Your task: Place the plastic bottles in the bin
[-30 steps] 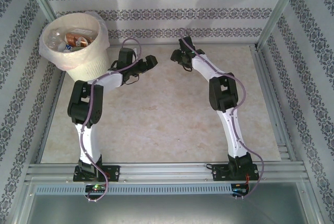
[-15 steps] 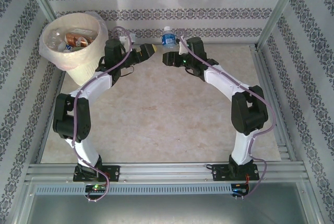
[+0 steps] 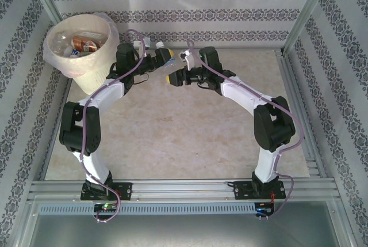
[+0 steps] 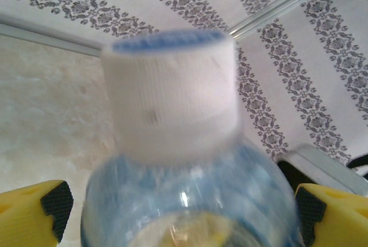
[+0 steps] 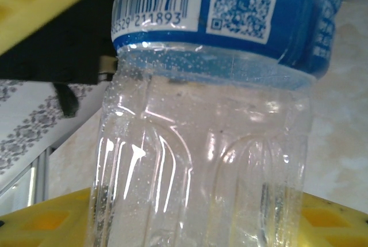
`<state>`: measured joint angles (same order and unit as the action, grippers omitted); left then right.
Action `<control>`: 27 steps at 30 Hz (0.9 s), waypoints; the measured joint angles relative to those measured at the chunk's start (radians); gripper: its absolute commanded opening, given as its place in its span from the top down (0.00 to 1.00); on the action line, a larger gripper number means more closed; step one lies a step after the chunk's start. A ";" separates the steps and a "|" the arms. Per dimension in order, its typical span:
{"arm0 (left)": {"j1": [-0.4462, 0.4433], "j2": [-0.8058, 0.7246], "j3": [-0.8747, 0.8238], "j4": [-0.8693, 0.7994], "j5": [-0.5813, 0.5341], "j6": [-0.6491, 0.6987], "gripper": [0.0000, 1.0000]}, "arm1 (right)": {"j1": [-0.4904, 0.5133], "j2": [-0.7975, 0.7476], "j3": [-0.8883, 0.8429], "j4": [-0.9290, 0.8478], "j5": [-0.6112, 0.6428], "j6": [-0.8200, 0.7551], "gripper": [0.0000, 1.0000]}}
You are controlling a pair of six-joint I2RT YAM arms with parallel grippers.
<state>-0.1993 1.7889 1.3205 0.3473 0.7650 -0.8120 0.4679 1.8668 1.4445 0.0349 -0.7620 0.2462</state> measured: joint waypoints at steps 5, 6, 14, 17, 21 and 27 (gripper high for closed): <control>-0.004 0.010 0.005 0.024 -0.005 -0.036 0.40 | -0.001 0.000 0.000 -0.013 -0.017 -0.013 0.28; -0.004 0.015 0.007 0.037 0.000 -0.054 0.40 | -0.002 -0.002 0.000 -0.012 -0.017 -0.016 0.19; 0.113 0.022 0.122 -0.057 -0.090 -0.058 0.40 | -0.087 -0.108 -0.068 0.066 -0.010 0.042 0.02; 0.218 -0.006 0.262 -0.233 -0.280 0.031 0.38 | -0.150 -0.193 -0.135 0.126 0.037 0.089 0.02; 0.301 -0.082 0.438 -0.413 -0.586 0.185 0.38 | -0.222 -0.278 -0.214 0.188 0.142 0.145 0.02; 0.335 -0.125 0.600 -0.492 -0.727 0.273 0.38 | -0.268 -0.293 -0.291 0.220 0.254 0.226 0.02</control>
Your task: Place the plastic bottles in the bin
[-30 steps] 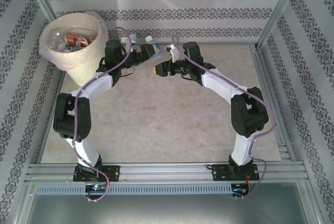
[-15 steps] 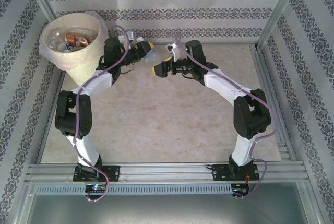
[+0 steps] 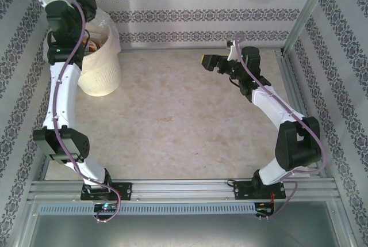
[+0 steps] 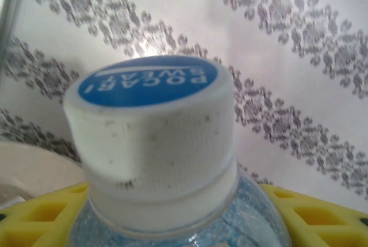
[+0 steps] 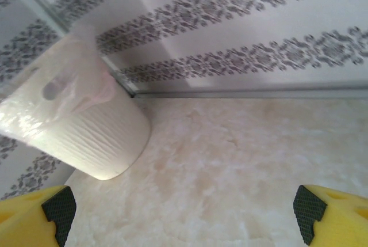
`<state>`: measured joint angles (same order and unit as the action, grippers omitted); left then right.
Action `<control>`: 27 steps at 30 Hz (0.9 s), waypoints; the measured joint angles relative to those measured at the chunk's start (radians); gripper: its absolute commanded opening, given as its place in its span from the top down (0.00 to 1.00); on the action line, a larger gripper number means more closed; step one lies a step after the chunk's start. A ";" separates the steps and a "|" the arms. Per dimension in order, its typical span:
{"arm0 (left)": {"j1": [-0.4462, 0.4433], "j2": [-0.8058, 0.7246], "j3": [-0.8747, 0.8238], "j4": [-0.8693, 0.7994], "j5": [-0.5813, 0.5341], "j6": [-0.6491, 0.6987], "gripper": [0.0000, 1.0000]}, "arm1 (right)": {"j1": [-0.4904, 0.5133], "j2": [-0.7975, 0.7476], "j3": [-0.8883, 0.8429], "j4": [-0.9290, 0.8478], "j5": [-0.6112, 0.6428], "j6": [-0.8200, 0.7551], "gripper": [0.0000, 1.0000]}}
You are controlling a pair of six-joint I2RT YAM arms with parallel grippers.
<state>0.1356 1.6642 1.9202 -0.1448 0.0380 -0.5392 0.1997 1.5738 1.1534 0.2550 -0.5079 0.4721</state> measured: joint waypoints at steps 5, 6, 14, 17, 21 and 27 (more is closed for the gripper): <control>0.031 0.093 0.077 -0.077 -0.074 0.020 0.38 | -0.008 0.009 -0.004 0.005 0.030 0.045 0.02; 0.039 0.127 0.102 -0.103 -0.076 0.019 0.38 | -0.008 0.009 -0.004 0.005 0.030 0.050 0.02; 0.093 0.400 0.336 -0.281 -0.023 -0.047 0.37 | -0.008 0.009 -0.004 -0.004 0.047 0.053 0.02; 0.103 0.490 0.460 -0.331 -0.012 -0.084 0.23 | -0.008 0.009 -0.004 -0.005 0.049 0.053 0.02; 0.115 0.568 0.607 -0.432 -0.016 -0.160 0.00 | -0.008 0.009 -0.005 -0.012 0.059 0.053 0.02; 0.128 0.538 0.615 -0.508 -0.012 -0.199 0.00 | -0.022 -0.015 -0.035 -0.039 0.117 0.050 0.02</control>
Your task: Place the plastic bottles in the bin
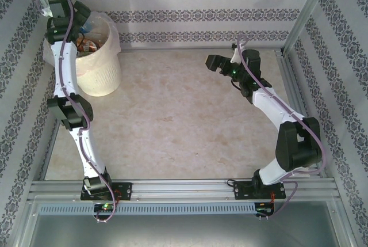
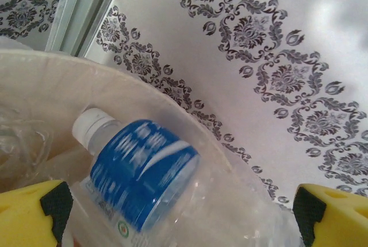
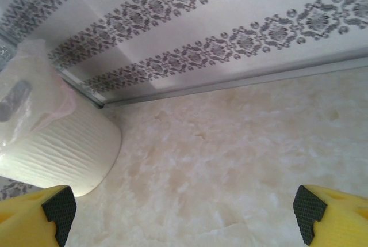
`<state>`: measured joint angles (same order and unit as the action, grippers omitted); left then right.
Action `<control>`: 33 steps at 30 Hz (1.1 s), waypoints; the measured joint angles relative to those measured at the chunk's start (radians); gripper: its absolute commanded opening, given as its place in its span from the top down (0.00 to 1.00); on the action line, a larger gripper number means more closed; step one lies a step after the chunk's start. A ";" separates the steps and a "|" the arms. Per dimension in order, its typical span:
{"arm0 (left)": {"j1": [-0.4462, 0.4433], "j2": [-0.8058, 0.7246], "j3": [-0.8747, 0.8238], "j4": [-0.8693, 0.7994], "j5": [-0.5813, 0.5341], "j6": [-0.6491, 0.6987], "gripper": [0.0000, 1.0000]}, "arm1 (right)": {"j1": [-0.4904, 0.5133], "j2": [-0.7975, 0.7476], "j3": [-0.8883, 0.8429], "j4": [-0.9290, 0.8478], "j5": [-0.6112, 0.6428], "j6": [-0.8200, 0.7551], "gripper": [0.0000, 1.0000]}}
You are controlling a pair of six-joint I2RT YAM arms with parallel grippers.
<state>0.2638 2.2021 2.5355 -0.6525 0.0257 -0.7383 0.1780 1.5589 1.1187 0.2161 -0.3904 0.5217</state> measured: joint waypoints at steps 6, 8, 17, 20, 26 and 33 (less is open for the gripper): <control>-0.023 -0.217 -0.195 0.005 0.031 0.047 0.00 | -0.074 -0.042 -0.073 0.008 0.099 0.058 0.02; -0.054 -0.362 -0.360 0.055 0.034 0.078 0.00 | -0.105 -0.060 -0.114 0.014 0.132 0.086 0.02; -0.253 -0.941 -1.116 0.401 0.063 0.210 0.00 | -0.196 -0.179 -0.258 -0.050 0.375 0.133 0.02; -0.272 -1.044 -1.345 0.509 0.071 0.238 0.00 | -0.203 -0.247 -0.324 -0.049 0.464 0.111 0.02; -0.276 -1.135 -1.731 0.649 -0.019 0.275 0.00 | -0.203 -0.308 -0.466 -0.013 0.668 0.002 0.02; -0.276 -0.935 -1.855 0.801 -0.135 0.404 0.00 | -0.237 -0.230 -0.523 0.034 0.692 -0.172 0.02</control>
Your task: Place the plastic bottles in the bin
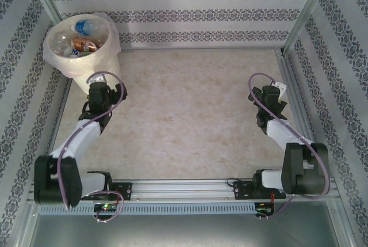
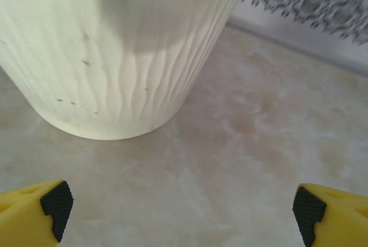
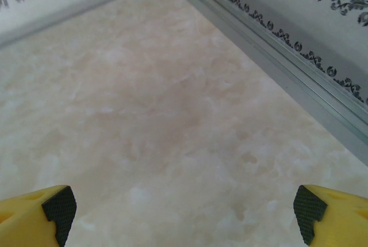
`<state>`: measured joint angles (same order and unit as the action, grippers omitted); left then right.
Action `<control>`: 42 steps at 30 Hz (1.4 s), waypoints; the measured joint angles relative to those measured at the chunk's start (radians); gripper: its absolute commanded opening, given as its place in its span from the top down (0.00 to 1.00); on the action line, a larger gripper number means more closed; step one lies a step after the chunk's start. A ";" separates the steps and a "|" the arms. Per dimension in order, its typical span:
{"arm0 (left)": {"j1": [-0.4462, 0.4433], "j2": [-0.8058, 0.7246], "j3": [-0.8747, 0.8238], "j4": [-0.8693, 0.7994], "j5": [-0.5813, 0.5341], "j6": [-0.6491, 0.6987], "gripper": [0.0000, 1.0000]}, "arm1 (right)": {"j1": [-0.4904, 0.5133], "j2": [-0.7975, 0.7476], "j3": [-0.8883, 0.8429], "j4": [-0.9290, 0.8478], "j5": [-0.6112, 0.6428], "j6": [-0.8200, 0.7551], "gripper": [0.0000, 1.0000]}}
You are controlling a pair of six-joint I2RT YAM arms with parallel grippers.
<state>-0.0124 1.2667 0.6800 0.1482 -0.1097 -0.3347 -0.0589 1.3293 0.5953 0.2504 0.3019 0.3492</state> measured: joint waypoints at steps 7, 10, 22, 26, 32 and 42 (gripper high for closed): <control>0.000 0.275 0.046 0.050 0.027 0.140 0.01 | -0.010 0.153 0.042 0.043 -0.113 -0.103 0.02; 0.000 0.323 0.114 0.068 0.063 0.192 0.01 | -0.010 0.174 0.035 0.092 -0.170 -0.142 0.02; 0.000 0.134 -0.066 0.172 0.137 0.266 0.01 | 0.071 0.190 -0.239 0.536 -0.282 -0.281 0.02; 0.000 0.133 -0.166 0.257 0.132 0.292 0.01 | 0.073 0.189 -0.223 0.581 -0.264 -0.297 0.02; 0.021 0.266 -0.245 0.522 0.158 0.309 0.01 | 0.073 0.189 -0.222 0.596 -0.262 -0.302 0.02; 0.011 0.294 -0.295 0.653 0.030 0.305 0.00 | 0.073 0.189 -0.222 0.599 -0.266 -0.305 0.02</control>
<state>-0.0010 1.5608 0.3851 0.8017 -0.0799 -0.0299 0.0139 1.5185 0.3733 0.8497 0.0357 0.0441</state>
